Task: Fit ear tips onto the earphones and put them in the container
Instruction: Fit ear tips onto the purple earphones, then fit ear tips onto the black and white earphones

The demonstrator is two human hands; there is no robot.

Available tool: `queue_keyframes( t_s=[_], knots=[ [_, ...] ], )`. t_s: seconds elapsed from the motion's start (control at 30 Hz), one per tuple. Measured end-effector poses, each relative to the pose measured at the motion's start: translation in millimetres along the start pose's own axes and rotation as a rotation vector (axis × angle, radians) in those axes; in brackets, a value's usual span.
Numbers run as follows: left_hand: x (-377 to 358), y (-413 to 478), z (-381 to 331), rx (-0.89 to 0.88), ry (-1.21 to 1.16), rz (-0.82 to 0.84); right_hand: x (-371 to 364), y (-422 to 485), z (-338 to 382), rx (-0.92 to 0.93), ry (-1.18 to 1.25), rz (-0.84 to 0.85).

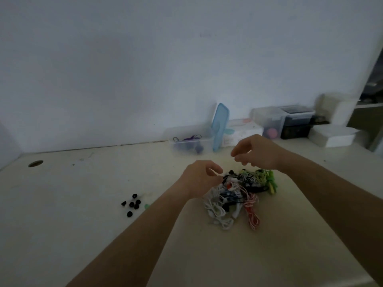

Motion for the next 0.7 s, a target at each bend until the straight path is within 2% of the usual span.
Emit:
queue_keyframes(
  t_s=[0.13,0.37,0.5,0.7],
  knots=[
    [-21.2,-12.1,-8.0,-0.071,-0.008,-0.033,-1.2,-23.8,-15.3,0.046,-0.135,0.138],
    [-42.4,-19.4,-3.8,-0.129,0.125,-0.058,-22.8,-34.9,-27.3,0.017,-0.246,-0.016],
    [-43.6,-18.1,-1.2,-0.124,0.114,-0.07,-21.5,-31.1,-24.9,-0.008,-0.185,-0.11],
    [-40.4,-17.6,-0.6,-0.121,0.059,-0.065,-4.5,-23.1,-18.4,-0.046,0.086,-0.265]
  ],
)
Point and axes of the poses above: each hand's wrist, its own y-axis towards the middle knuckle, its own x-axis out of the back of the hand, z = x × y, the point moved 1 cm from there along y, towards the middle knuckle, and after that the axes turned 9 degrees about -y, right-handed, at the moved point
